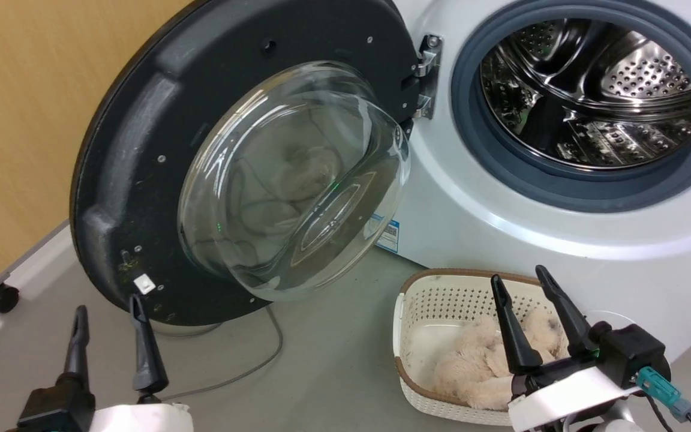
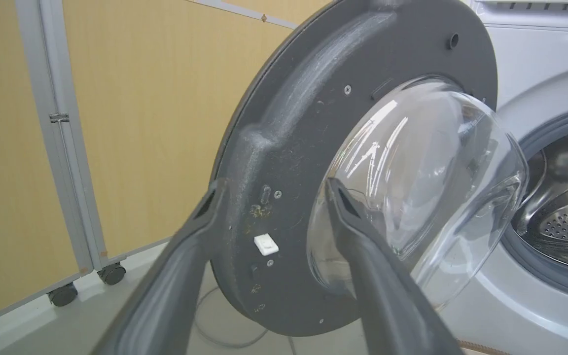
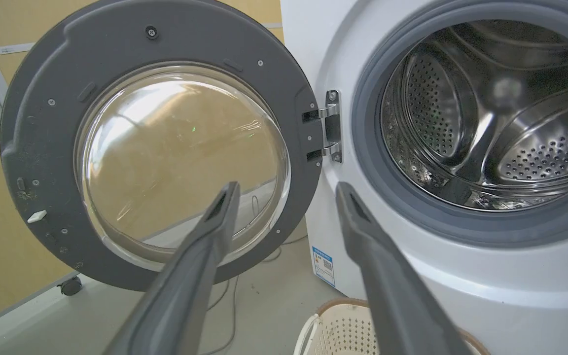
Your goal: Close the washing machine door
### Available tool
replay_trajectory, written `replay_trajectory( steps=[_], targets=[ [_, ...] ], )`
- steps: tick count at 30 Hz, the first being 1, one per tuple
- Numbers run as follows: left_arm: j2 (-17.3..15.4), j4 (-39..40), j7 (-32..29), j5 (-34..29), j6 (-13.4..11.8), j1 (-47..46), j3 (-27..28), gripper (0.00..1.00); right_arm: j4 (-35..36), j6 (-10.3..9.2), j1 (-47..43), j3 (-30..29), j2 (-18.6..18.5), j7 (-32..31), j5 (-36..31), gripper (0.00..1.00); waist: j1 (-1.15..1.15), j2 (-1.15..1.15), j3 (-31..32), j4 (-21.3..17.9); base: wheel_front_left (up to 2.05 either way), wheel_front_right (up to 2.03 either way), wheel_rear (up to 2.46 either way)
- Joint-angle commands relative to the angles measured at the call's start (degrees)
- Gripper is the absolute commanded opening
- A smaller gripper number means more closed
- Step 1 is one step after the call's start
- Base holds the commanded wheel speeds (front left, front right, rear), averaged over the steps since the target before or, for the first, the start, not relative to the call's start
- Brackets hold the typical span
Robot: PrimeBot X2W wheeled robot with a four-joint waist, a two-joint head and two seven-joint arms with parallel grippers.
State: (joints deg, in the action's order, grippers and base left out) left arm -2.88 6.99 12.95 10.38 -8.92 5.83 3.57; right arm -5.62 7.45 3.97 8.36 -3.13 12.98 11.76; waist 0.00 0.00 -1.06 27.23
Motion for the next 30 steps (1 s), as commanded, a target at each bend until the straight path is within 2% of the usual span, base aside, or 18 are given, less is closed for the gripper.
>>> replay_trajectory(
  steps=[1, 2, 3, 10, 17, 18, 21, 24, 30],
  targets=[
    [0.01, 0.47, 0.61, 0.27, -0.09, 0.52, 0.66, 1.00, -0.09, 0.03, 0.54, 0.39, -0.12, 0.59, 0.45, 1.00, 0.00, 0.00, 0.02, 0.45, 0.00, 0.00, 0.00],
    [0.01, 0.60, 0.73, 0.30, 0.04, 0.56, 0.96, 0.79, -0.06, 0.03, 0.49, 0.50, -0.19, 0.71, 0.55, 1.00, 0.00, 0.00, 0.03, 0.68, 0.00, 0.00, 0.00],
    [0.01, 0.79, 0.85, 0.22, 0.37, 0.59, 1.19, 0.00, -0.03, 0.03, 0.43, 0.58, -0.26, 0.82, 0.65, 1.00, 0.00, 0.00, 0.05, 0.91, 0.00, 0.00, 0.00],
    [-0.26, 2.70, 1.69, 0.25, 5.11, -1.49, 4.96, 0.00, 0.88, 0.03, -0.23, 0.14, -0.53, 1.66, 0.82, 1.00, 0.00, 0.00, -0.77, 2.58, 0.00, 0.00, 0.00],
    [-4.21, -0.24, 2.05, 2.39, 12.14, -8.86, 10.13, 0.00, 3.47, 0.03, -1.99, -2.26, -1.19, 2.02, -0.01, 1.00, 0.00, 0.00, -3.54, 3.33, 0.00, 0.00, 0.00],
    [-4.21, -0.24, 2.05, 2.39, 12.14, -8.86, 10.13, 0.00, 3.47, 0.03, -1.99, -2.26, -1.19, 2.02, -0.01, 1.00, 0.00, 0.00, -3.54, 3.33, 0.00, 0.00, 0.00],
    [-7.98, -5.45, 1.95, 4.16, 14.24, -13.38, 10.49, 0.00, 5.15, 0.03, -2.69, -3.10, -1.73, 2.02, -1.34, 1.00, 0.00, 0.00, -4.82, 2.96, 0.00, 0.00, 0.00],
    [-12.62, -10.81, 0.82, 5.46, 14.96, -18.28, 11.81, 0.00, 6.44, 0.03, -2.38, -2.86, -2.39, 2.02, -2.08, 1.00, 0.00, 0.00, -6.59, 1.50, 0.00, 0.00, 0.00],
    [-17.41, -21.63, -4.69, 13.39, 15.53, -28.05, 16.05, 0.00, 8.11, 0.03, -1.13, -2.65, -3.33, 2.02, -2.26, 1.00, 0.00, 0.00, -8.73, -1.26, 0.00, 0.00, 0.00]
  ],
)
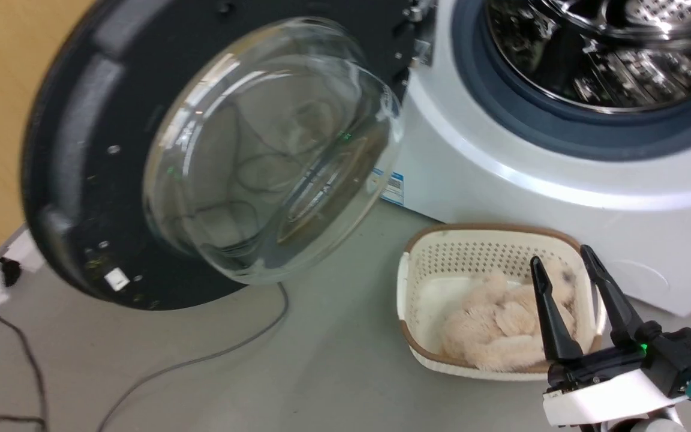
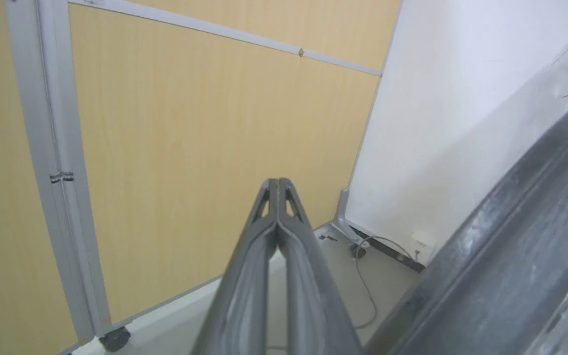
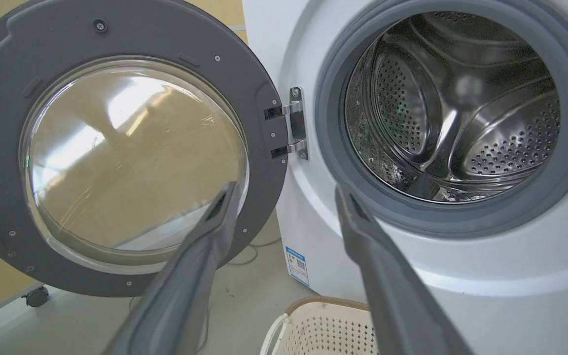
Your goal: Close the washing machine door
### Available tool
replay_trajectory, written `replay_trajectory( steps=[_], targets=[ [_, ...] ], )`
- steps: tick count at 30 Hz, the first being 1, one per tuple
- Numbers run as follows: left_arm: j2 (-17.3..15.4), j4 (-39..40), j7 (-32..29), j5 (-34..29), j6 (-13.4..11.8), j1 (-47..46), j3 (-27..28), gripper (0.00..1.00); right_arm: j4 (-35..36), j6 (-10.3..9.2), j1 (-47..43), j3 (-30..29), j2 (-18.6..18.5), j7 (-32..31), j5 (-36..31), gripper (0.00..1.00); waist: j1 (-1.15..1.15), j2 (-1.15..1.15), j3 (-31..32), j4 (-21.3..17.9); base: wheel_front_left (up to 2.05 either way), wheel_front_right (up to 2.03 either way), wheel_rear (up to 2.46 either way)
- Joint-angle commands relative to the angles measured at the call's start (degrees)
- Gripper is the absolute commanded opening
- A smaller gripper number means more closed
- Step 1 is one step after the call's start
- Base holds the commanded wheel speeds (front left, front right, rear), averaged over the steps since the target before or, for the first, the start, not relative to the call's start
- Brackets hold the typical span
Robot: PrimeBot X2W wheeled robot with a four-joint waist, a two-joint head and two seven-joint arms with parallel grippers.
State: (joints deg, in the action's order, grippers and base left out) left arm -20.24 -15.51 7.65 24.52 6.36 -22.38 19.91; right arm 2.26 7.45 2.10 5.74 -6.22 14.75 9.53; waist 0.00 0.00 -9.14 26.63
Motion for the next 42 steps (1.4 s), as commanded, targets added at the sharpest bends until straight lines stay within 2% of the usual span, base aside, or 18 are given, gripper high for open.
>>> replay_trajectory(
  steps=[1, 6, 9, 12, 15, 19, 26, 34, 42],
  targets=[
    [-0.64, -0.98, -0.73, 1.36, 0.36, -1.46, 0.69, 0.00, 0.38, 0.03, 0.92, 0.05, -0.39, 0.25, -0.02, 1.00, 0.00, 0.00, -0.89, -1.11, 0.00, 0.00, 0.00],
    [-3.33, -11.18, -10.33, 14.87, 0.80, -8.64, 6.45, 0.00, 0.67, 0.03, 1.55, 0.30, -0.86, 0.25, 0.03, 1.00, 0.00, 0.00, -1.82, -3.23, 0.00, 0.00, 0.00],
    [-3.77, -17.40, -18.92, 25.16, 0.61, -12.35, 11.61, 0.00, 0.64, 0.03, 1.67, 0.32, -0.96, 0.25, -0.05, 1.00, 0.00, 0.00, -2.06, -4.27, 0.00, 0.00, 0.00],
    [-4.39, -21.87, -28.27, 33.51, -1.35, -14.64, 15.83, 0.00, 0.83, 0.03, 1.78, -0.12, -0.76, 0.25, -0.50, 1.00, 0.00, 0.00, -2.29, -4.94, 0.00, 0.00, 0.00],
    [-5.03, -24.06, -35.79, 38.14, -2.56, -14.81, 17.56, 0.00, 0.85, 0.03, 1.80, -0.32, -0.45, 0.25, -0.80, 1.00, 0.00, 0.00, -2.22, -5.37, 0.00, 0.00, 0.00],
    [-5.07, -23.69, -42.53, 40.83, -1.32, -12.95, 17.13, 0.00, 0.71, 0.03, 1.68, -0.68, 0.05, 0.25, -1.27, 1.00, 0.00, 0.00, -1.66, -5.63, 0.00, 0.00, 0.00],
    [-2.59, -18.97, -51.40, 45.20, 0.37, -9.03, 15.68, 0.00, 0.28, 0.03, 1.24, -1.41, 0.96, 0.25, -1.44, 1.00, 0.00, 0.00, -0.10, -5.48, 0.00, 0.00, 0.00],
    [1.74, -11.32, -60.17, 48.79, 0.68, -4.70, 12.54, 0.00, -0.27, 0.03, 0.28, -3.60, 2.01, 0.25, -1.26, 1.00, 0.00, 0.00, 2.80, -5.43, 0.00, 0.00, 0.00],
    [6.68, -1.50, -68.78, 51.73, -0.03, 0.97, 8.46, 0.00, -0.70, 0.03, -0.76, -5.79, 2.68, 0.25, -1.50, 1.00, 0.00, 0.00, 5.81, -6.48, 0.00, 0.00, 0.00]
  ],
)
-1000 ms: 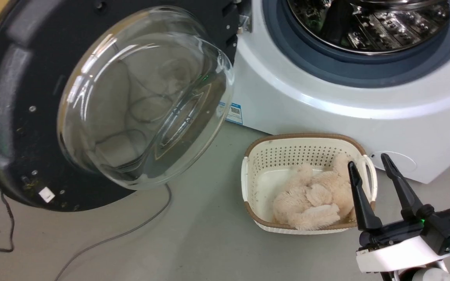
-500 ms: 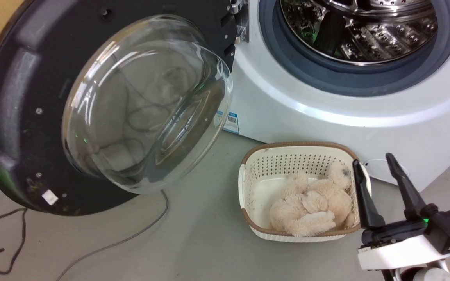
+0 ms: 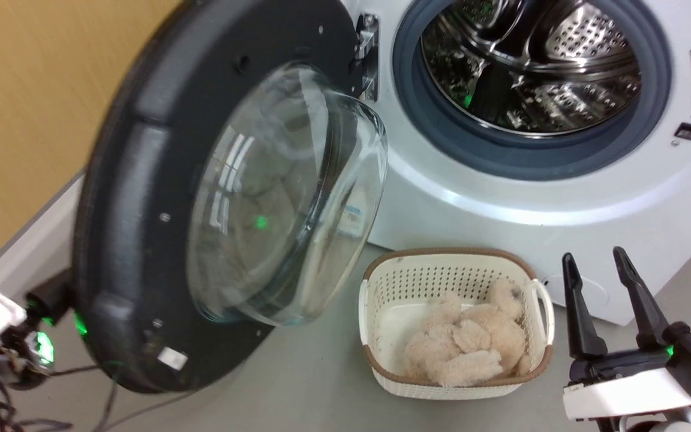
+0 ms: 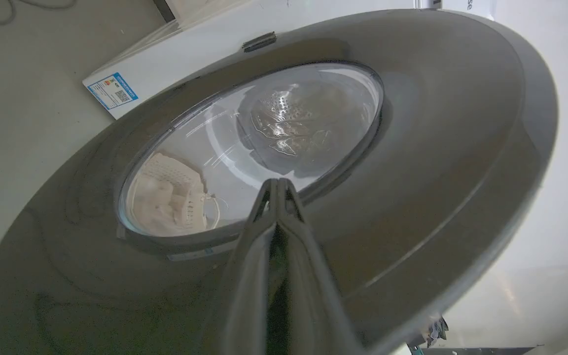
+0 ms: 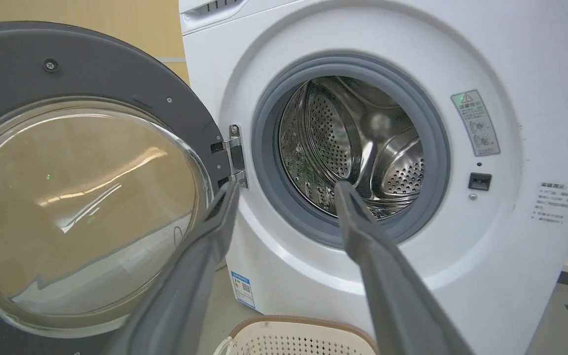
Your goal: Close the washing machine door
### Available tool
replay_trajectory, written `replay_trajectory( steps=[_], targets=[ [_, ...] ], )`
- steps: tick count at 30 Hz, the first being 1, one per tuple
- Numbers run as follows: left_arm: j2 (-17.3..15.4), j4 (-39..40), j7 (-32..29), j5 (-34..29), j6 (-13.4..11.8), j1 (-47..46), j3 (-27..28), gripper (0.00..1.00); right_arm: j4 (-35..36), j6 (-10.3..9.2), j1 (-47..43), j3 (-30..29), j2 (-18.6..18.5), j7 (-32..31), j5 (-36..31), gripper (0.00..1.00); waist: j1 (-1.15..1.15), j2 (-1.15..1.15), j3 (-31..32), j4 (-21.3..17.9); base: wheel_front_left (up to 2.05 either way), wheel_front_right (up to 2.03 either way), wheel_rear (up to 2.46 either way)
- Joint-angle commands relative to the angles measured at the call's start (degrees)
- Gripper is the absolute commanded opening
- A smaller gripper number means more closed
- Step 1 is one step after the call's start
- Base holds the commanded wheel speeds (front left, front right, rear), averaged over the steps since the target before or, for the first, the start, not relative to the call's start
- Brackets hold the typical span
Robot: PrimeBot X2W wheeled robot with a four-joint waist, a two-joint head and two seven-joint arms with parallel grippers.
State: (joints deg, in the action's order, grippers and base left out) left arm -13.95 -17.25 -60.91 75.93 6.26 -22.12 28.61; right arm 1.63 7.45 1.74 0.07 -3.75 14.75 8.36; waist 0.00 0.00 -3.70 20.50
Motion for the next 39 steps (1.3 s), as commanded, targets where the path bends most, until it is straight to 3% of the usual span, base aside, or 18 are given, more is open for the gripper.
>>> replay_trajectory(
  steps=[1, 8, 13, 23, 39],
  targets=[
    [1.35, 1.70, -0.83, 0.56, -0.09, 1.37, -0.86, 0.00, -0.07, 0.03, -0.54, -0.41, 0.27, 0.25, -0.35, 1.00, 0.00, 0.00, 0.68, -0.54, 0.00, 0.00, 0.00],
    [8.33, 13.70, -4.49, 2.39, -2.35, 6.61, -6.15, 0.00, -0.14, 0.03, -1.23, -0.85, 0.52, 0.25, -0.72, 1.00, 0.00, 0.00, 1.36, -3.15, 0.00, 0.00, 0.00],
    [10.53, 18.86, -4.24, 5.59, -4.46, 8.69, -9.95, 0.00, -0.07, 0.03, -1.24, -0.71, 0.61, 0.25, -0.89, 1.00, 0.00, 0.00, 0.85, -5.82, 0.00, 0.00, 0.00],
    [11.05, 23.78, 3.52, 10.44, -6.95, 13.95, -21.84, 0.00, 0.34, 0.03, 0.15, -0.77, 0.70, 0.25, -0.68, 1.00, 0.00, 0.00, -2.04, -13.86, 0.00, 0.00, 0.00],
    [11.06, 16.88, 18.62, 13.75, -4.31, 11.64, -32.45, 0.00, 0.79, 0.03, 2.78, -0.87, 0.83, 0.25, 0.35, 1.00, 0.00, 0.00, -8.10, -28.54, 0.00, 0.00, 0.00]
  ],
)
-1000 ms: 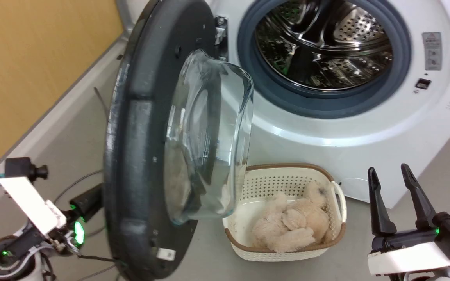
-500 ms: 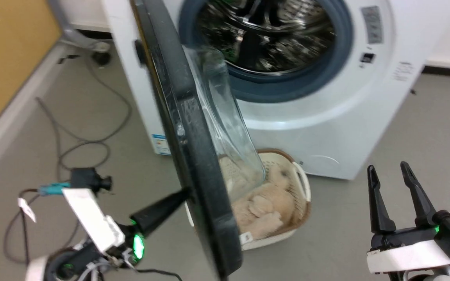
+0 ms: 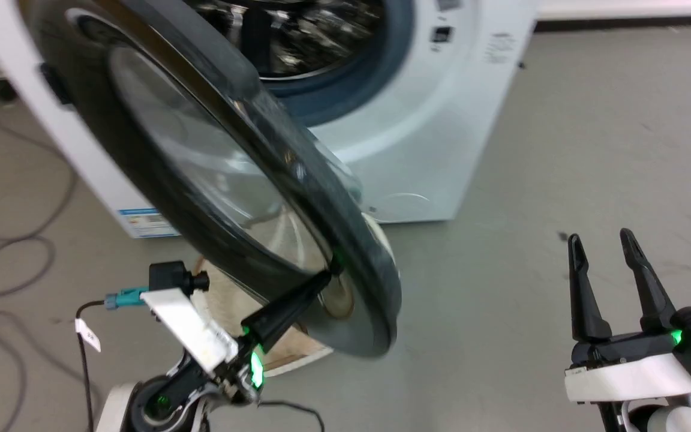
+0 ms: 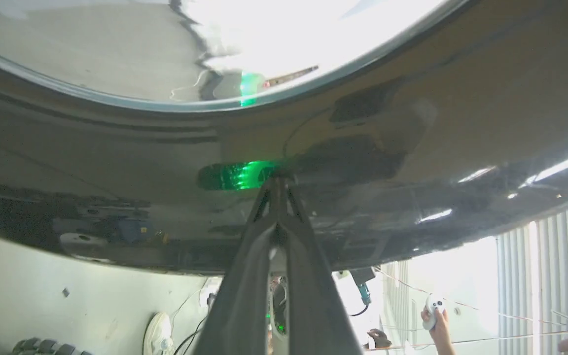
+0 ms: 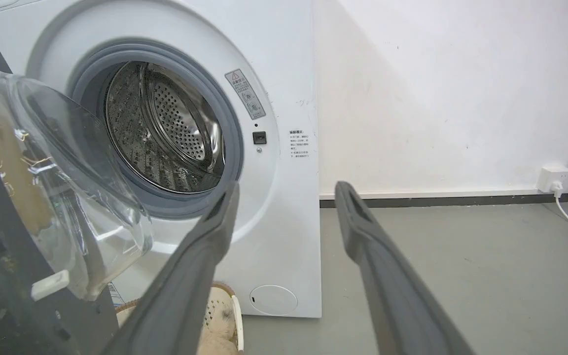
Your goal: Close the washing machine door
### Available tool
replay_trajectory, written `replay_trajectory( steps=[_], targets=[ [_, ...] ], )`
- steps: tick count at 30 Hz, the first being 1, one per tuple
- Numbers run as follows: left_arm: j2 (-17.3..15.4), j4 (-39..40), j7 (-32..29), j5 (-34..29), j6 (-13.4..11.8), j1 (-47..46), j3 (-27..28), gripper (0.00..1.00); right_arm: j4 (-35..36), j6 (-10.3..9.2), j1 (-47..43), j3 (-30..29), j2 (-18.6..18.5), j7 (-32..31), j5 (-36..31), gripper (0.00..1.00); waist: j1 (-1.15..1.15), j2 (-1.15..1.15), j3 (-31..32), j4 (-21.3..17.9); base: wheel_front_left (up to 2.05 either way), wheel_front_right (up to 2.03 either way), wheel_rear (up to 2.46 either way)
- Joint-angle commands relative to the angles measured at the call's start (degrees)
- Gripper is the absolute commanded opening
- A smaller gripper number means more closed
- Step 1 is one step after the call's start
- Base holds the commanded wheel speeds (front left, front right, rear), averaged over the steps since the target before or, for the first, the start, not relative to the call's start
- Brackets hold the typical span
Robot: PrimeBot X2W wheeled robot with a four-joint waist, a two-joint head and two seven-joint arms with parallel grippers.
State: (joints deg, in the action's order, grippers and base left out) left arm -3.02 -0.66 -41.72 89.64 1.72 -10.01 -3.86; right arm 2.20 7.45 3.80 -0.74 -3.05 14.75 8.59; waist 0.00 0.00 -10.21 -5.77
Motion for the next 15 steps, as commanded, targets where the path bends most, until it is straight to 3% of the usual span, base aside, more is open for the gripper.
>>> replay_trajectory(
  steps=[1, 15],
  targets=[
    [0.13, -0.38, 0.58, 0.57, 0.28, -1.11, -0.41, 0.00, 0.24, 0.03, 0.82, -0.06, 0.14, 0.25, 0.18, 1.00, 0.00, 0.00, -1.93, -3.17, 0.00, 0.00, 0.00],
    [0.13, -14.20, 23.63, 4.56, 2.79, -16.52, -3.90, 0.00, -0.34, 0.03, 1.98, 1.23, 0.16, 0.25, 3.14, 1.00, 0.00, 0.00, -4.61, -13.55, 0.00, 0.00, 0.00]
  ],
)
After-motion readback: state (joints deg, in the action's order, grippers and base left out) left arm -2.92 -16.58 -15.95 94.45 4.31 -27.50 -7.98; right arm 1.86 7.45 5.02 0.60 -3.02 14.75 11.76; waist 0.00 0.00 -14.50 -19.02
